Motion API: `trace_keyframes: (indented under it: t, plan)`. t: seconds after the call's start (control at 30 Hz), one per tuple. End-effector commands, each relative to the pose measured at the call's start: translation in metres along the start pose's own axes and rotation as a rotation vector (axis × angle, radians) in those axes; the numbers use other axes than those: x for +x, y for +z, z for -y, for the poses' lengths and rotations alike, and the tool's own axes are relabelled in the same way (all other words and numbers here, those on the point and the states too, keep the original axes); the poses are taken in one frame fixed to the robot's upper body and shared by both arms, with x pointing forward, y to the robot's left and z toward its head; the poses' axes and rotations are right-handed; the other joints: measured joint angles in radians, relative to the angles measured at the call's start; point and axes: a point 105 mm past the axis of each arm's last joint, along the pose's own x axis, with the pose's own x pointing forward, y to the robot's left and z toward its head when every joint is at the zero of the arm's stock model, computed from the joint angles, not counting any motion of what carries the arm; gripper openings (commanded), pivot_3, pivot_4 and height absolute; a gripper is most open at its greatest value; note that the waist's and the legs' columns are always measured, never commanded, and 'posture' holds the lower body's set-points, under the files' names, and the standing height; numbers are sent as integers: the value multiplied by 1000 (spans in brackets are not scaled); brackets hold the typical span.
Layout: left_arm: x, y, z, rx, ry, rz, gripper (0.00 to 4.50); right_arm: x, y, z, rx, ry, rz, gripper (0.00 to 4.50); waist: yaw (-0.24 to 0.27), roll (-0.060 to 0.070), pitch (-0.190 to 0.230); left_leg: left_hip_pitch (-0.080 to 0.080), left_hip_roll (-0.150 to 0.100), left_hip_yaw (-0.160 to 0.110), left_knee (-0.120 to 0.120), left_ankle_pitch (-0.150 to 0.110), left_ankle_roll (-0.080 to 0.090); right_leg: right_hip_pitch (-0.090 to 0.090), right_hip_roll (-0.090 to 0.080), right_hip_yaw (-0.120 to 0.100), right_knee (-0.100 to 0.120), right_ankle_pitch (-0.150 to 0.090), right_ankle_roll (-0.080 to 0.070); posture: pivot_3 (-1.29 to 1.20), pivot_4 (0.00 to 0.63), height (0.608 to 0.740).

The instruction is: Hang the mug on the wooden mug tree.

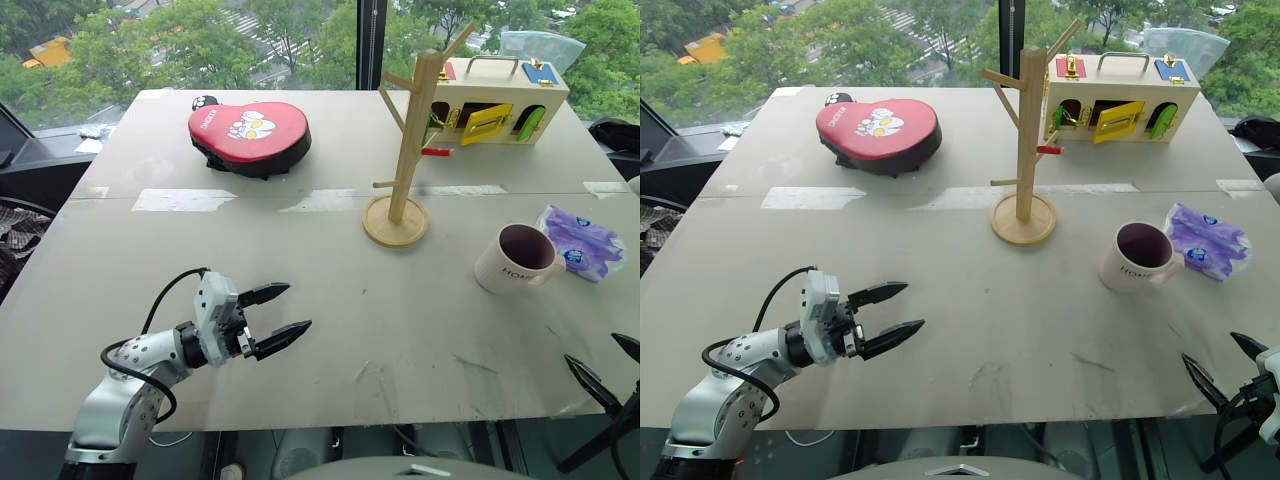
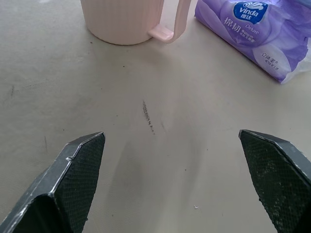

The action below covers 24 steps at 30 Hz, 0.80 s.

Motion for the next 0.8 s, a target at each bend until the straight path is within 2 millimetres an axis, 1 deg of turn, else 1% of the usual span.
trace_keyframes:
  t: [0.03, 0.07, 0.13, 0.17, 0.23, 0.27, 0.3, 0.43, 0.63, 0.8]
  plan:
    - [7, 21, 10, 67, -100, 63, 4500, 17, 20, 0, -8, -95, 108, 4459, 0, 0, 0, 0, 0, 0, 0, 0, 0, 0, 0, 0, 0, 0, 0, 0, 150, 733]
    - [13, 31, 22, 105, -191, 90, 4500, 32, 32, -5, 17, -153, 170, 4459, -1, -2, -1, 0, 0, 0, 0, 0, 0, 0, 0, 0, 0, 0, 0, 0, 150, 733]
    - [18, 42, 38, 142, -312, 118, 4500, 50, 47, -12, 64, -233, 242, 4459, -3, 0, 0, 0, 1, -1, 0, 0, -1, 0, 0, 0, 0, 0, 0, 0, 150, 733]
    - [19, 42, 42, 146, -333, 118, 4500, 53, 49, -15, 85, -241, 252, 4459, -6, 0, 0, 0, 1, 0, 0, 0, -2, -1, 0, 0, 0, 0, 0, 0, 150, 733]
    - [21, 43, 48, 155, -364, 120, 4500, 62, 52, -17, 108, -267, 262, 4459, -4, 6, -2, 0, 1, 1, 0, 3, -6, -1, 0, 0, 0, 0, 0, 0, 150, 733]
    - [23, 44, 51, 156, -374, 124, 4500, 67, 52, -17, 110, -281, 261, 4459, 0, 7, -2, 0, 0, 3, -1, 3, -6, -1, -1, 1, 0, 0, 0, 0, 150, 733]
    - [23, 44, 53, 156, -381, 127, 4500, 70, 53, -17, 109, -291, 260, 4459, 2, 6, -2, 0, 0, 3, -1, 5, -3, -1, 0, 1, 0, 0, 0, 0, 150, 733]
    - [27, 48, 55, 173, -392, 131, 4500, 81, 56, -7, 115, -352, 272, 4459, 0, 6, -2, -1, -1, 3, -1, 5, -2, -1, 1, 0, 0, 0, 0, 0, 150, 733]
    - [28, 53, 55, 177, -373, 134, 4500, 87, 57, 1, 107, -378, 273, 4459, -2, 6, -2, 0, -1, 3, 0, 6, -1, 0, 4, 1, 2, 0, 0, 0, 150, 733]
    - [35, 58, 53, 181, -352, 141, 4500, 105, 60, 7, 104, -389, 283, 4459, -2, 6, -2, 1, -1, 4, 0, 6, -1, 0, 8, 1, 2, 0, 1, 0, 150, 733]
